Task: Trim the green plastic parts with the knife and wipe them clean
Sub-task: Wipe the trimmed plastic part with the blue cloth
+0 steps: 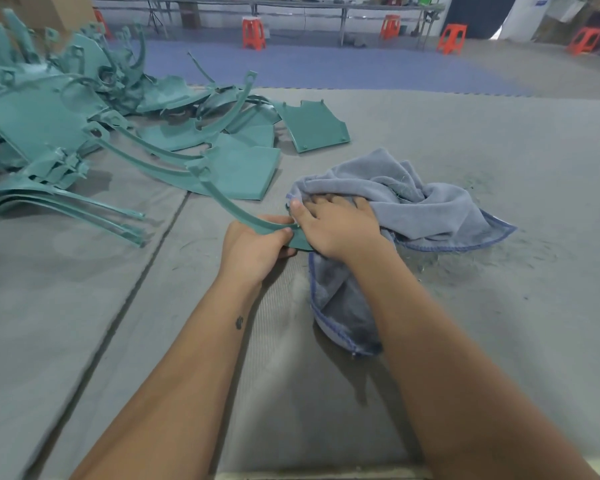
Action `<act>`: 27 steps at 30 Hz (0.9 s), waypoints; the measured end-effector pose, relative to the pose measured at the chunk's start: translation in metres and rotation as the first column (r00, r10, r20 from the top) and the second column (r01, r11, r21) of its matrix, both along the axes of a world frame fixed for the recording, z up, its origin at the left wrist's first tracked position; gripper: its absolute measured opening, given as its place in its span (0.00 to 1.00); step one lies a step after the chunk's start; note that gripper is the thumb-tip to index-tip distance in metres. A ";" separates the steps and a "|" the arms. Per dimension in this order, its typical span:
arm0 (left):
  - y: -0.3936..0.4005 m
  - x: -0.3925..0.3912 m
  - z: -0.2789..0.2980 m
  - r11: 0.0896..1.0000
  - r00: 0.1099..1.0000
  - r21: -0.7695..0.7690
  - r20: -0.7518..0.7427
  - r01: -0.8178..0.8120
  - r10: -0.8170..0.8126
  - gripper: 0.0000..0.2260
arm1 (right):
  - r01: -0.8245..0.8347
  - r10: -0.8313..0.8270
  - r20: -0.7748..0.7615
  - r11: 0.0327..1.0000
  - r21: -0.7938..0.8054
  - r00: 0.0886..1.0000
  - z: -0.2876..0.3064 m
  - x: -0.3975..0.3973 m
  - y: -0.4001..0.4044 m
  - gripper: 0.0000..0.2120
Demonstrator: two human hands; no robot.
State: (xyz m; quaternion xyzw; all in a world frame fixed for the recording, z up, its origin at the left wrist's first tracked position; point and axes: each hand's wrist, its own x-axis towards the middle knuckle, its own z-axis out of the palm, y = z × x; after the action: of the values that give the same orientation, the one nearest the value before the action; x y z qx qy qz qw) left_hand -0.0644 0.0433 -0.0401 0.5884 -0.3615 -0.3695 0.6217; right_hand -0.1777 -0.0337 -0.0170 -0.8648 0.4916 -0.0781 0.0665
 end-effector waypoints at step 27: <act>-0.006 -0.001 -0.005 1.000 1.000 0.011 0.008 -0.018 0.018 0.20 | 0.046 -0.039 0.129 0.998 -0.048 0.991 0.001 -0.008 0.014 0.31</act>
State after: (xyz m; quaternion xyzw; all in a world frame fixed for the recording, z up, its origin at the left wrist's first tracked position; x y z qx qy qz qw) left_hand -0.0652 0.0371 -0.0450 0.5965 -0.3566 -0.3634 0.6205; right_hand -0.1859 -0.0197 -0.0163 -0.8488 0.5025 -0.1471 0.0741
